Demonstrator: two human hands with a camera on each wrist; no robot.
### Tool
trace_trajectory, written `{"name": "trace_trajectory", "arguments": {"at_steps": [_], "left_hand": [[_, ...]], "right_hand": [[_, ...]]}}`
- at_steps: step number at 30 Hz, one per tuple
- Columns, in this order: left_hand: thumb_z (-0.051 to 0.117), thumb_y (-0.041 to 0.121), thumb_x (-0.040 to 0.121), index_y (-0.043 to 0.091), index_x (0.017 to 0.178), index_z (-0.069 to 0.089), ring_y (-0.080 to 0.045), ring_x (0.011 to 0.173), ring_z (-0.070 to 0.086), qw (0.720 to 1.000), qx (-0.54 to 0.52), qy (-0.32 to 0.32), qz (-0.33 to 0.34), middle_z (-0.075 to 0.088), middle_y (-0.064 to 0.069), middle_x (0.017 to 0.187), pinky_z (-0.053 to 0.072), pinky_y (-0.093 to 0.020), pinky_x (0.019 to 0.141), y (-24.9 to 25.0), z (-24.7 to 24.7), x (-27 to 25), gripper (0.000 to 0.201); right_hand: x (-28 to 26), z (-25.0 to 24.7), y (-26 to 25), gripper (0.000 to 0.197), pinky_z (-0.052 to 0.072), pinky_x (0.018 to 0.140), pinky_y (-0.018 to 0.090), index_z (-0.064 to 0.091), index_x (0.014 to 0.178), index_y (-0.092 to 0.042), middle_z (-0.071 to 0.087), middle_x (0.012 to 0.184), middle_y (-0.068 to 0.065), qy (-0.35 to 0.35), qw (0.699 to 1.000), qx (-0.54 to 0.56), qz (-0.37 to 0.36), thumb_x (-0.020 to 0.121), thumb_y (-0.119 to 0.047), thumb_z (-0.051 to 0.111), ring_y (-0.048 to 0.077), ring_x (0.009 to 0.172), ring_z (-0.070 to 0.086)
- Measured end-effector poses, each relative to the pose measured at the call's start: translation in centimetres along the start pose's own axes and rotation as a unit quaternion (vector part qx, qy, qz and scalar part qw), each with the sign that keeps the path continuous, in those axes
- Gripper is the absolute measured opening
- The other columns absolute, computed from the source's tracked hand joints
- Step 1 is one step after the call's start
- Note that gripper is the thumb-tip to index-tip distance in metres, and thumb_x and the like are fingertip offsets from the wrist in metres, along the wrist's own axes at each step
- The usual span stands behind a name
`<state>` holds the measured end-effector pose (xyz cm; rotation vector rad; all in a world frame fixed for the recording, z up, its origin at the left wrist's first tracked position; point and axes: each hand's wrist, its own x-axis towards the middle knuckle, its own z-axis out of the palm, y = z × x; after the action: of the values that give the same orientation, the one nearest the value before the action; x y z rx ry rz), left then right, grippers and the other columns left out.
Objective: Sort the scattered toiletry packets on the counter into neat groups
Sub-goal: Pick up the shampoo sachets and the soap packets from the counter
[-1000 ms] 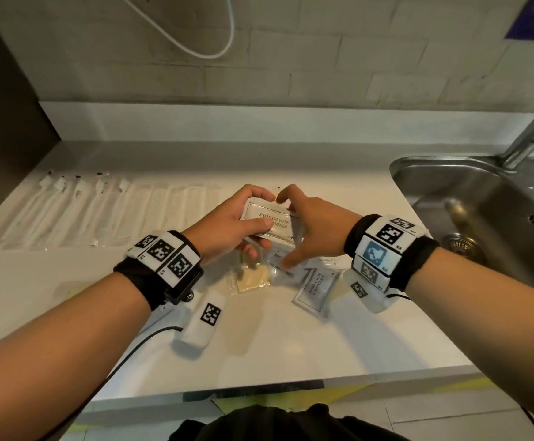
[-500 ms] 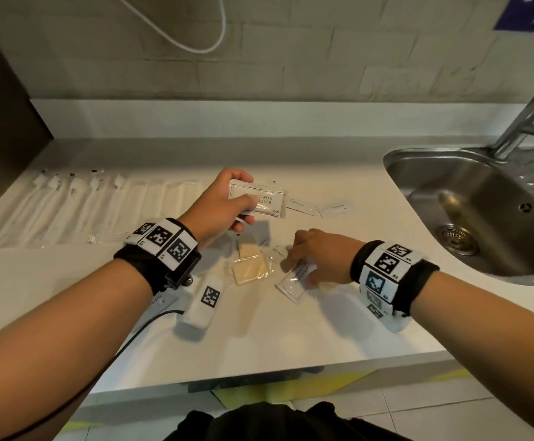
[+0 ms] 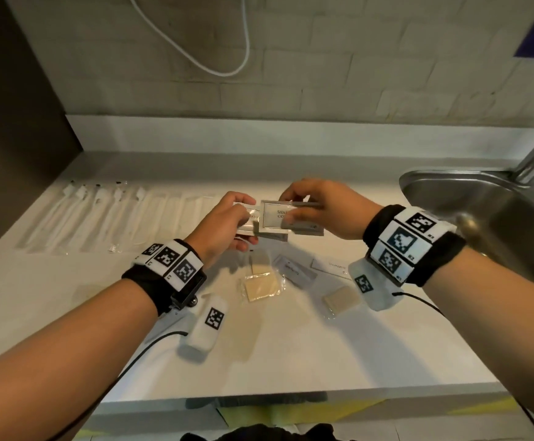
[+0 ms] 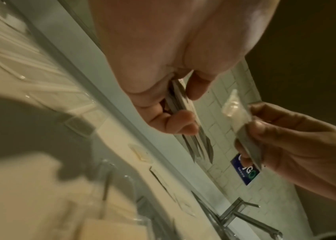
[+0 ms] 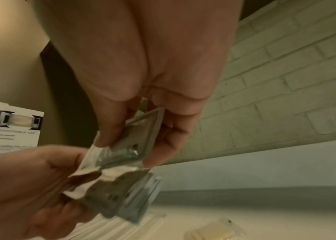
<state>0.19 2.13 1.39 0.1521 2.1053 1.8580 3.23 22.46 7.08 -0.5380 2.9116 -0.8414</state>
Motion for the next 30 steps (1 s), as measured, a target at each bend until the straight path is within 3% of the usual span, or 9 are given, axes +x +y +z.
{"name": "trace_trajectory", "arguments": {"at_steps": [2,5,8,12,15,20,25,28,30], "left_hand": [[0.040,0.027,0.098,0.017,0.109,0.055,-0.022,0.067,0.061,0.998,-0.063,-0.019,0.003,0.062,-0.017,0.102,0.046,-0.030,0.054,0.8,0.5,-0.1,0.021],[0.044,0.054,0.095,0.016,0.113,0.052,-0.021,0.067,0.060,0.997,-0.069,-0.037,0.004,0.061,-0.010,0.095,0.044,-0.028,0.052,1.7,0.9,0.4,0.043],[0.058,0.036,0.094,0.019,0.117,0.049,-0.018,0.067,0.061,0.999,-0.032,-0.029,0.019,0.062,-0.005,0.091,0.044,-0.025,0.050,1.9,1.0,1.0,0.029],[0.052,0.021,0.099,0.018,0.121,0.047,-0.017,0.063,0.062,0.999,-0.034,-0.019,0.019,0.063,-0.007,0.093,0.044,-0.023,0.045,1.7,0.7,1.4,0.023],[0.050,0.019,0.100,0.017,0.122,0.046,-0.019,0.061,0.065,0.999,-0.027,-0.016,0.018,0.062,-0.012,0.099,0.041,-0.022,0.041,1.5,0.0,1.7,0.022],[0.049,0.015,0.100,0.017,0.118,0.046,-0.014,0.058,0.064,0.998,-0.037,0.045,0.038,0.063,-0.016,0.109,0.042,-0.020,0.040,1.6,-2.4,2.5,0.018],[0.048,0.015,0.101,0.015,0.123,0.044,-0.016,0.060,0.062,0.996,-0.020,0.079,0.037,0.065,-0.014,0.108,0.043,-0.020,0.041,1.3,-4.1,3.0,0.022],[0.048,0.015,0.101,0.016,0.121,0.044,-0.016,0.061,0.063,0.994,-0.018,0.097,0.034,0.066,-0.010,0.104,0.044,-0.019,0.043,1.0,-4.9,2.9,0.020],[0.048,0.015,0.101,0.016,0.121,0.044,-0.015,0.059,0.062,0.994,-0.017,0.106,0.030,0.065,-0.008,0.102,0.044,-0.019,0.044,0.8,-5.4,2.8,0.020]], "right_hand": [[1.0,0.6,-0.5,0.027,0.042,0.074,0.022,0.060,0.115,-0.019,0.055,0.101,-0.004,0.013,1.000,-0.010,0.006,0.089,-0.028,0.065,0.013,0.087,0.054],[2.1,1.5,-0.4,0.030,0.039,0.057,0.009,0.052,0.107,-0.016,0.052,0.092,-0.002,0.050,0.998,0.036,0.030,0.086,-0.025,0.070,0.009,0.072,0.051],[3.0,1.8,-0.2,0.026,0.038,0.059,0.012,0.051,0.099,-0.013,0.054,0.092,0.001,0.094,0.995,0.020,0.007,0.085,-0.023,0.071,0.014,0.074,0.050],[3.9,1.8,0.0,0.029,0.038,0.068,0.019,0.060,0.099,-0.015,0.051,0.097,-0.002,0.119,0.991,-0.056,-0.019,0.082,-0.035,0.072,0.015,0.089,0.047],[4.6,1.7,0.3,0.028,0.042,0.076,0.029,0.065,0.099,-0.020,0.052,0.095,-0.005,0.083,0.993,-0.084,-0.024,0.084,-0.043,0.067,0.014,0.093,0.048],[7.5,1.1,3.0,0.022,0.045,0.087,0.030,0.067,0.108,-0.015,0.059,0.111,0.005,0.122,0.991,-0.045,0.024,0.097,-0.021,0.049,0.021,0.100,0.058],[11.0,3.1,5.2,0.040,0.043,0.101,0.038,0.053,0.131,-0.022,0.050,0.139,0.004,-0.077,0.977,-0.185,0.077,0.092,-0.011,0.052,0.026,0.122,0.051],[12.4,4.8,5.2,0.053,0.044,0.103,0.045,0.045,0.139,-0.029,0.049,0.142,0.001,-0.161,0.955,-0.239,0.067,0.089,-0.012,0.054,0.025,0.127,0.047],[12.7,5.3,5.2,0.047,0.042,0.104,0.045,0.044,0.140,-0.029,0.048,0.141,0.002,-0.186,0.940,-0.278,0.069,0.094,-0.022,0.049,0.027,0.127,0.047]]}}
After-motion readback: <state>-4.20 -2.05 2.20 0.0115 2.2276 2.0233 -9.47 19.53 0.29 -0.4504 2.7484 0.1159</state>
